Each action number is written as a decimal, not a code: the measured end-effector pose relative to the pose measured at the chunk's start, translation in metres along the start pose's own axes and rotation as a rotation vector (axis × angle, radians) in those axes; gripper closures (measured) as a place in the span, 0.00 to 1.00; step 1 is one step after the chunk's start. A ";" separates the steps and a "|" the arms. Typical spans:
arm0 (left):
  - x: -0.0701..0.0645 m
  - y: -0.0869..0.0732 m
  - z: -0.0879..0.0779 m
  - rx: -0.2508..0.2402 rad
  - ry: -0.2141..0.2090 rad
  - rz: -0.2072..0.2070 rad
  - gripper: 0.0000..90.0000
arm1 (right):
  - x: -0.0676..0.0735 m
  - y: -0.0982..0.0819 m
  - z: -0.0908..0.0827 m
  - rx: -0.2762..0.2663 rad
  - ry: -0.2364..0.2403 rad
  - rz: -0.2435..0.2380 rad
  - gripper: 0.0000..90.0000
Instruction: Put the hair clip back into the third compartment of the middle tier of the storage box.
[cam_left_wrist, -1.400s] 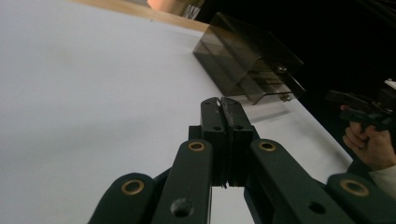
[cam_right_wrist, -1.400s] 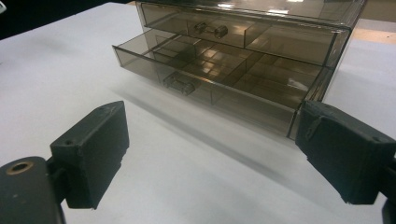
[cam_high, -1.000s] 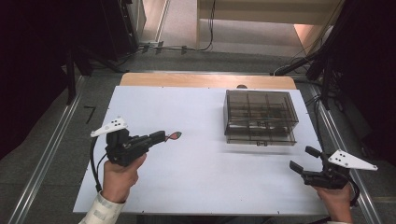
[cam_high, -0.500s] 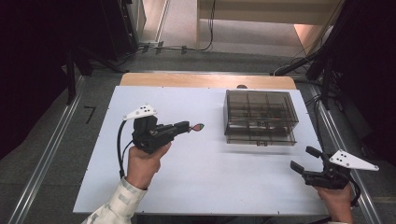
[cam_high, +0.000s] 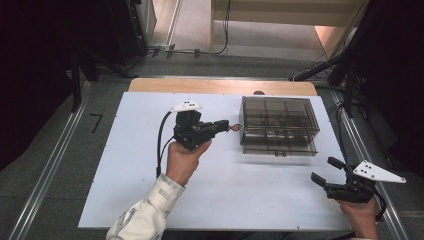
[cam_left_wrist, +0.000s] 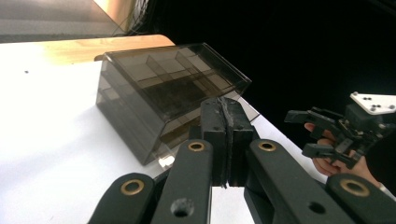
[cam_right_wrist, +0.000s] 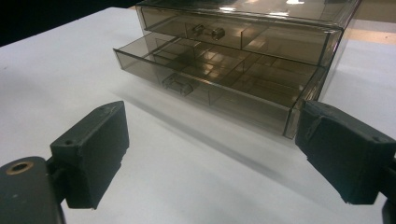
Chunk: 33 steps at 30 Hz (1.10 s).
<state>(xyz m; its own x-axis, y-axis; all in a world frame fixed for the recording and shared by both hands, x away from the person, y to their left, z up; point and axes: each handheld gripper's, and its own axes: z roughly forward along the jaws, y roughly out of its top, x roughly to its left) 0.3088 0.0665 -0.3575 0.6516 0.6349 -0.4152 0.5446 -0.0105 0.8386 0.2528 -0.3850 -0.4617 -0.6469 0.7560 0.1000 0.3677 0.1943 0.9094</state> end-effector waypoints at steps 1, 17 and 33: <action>0.000 0.000 0.005 0.003 -0.003 -0.002 1.00 | 0.000 0.000 0.000 -0.001 -0.001 0.002 0.09; -0.009 0.005 0.069 0.061 -0.037 0.002 1.00 | -0.003 -0.003 -0.002 -0.006 0.008 0.013 0.09; -0.033 0.007 0.138 0.128 -0.090 0.022 1.00 | -0.007 -0.006 -0.005 -0.010 0.009 0.024 0.09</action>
<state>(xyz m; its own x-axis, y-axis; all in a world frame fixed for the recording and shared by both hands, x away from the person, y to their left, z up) 0.3641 -0.0608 -0.3867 0.7054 0.5621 -0.4319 0.5888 -0.1256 0.7984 0.2516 -0.3946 -0.4663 -0.6440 0.7546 0.1259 0.3771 0.1699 0.9105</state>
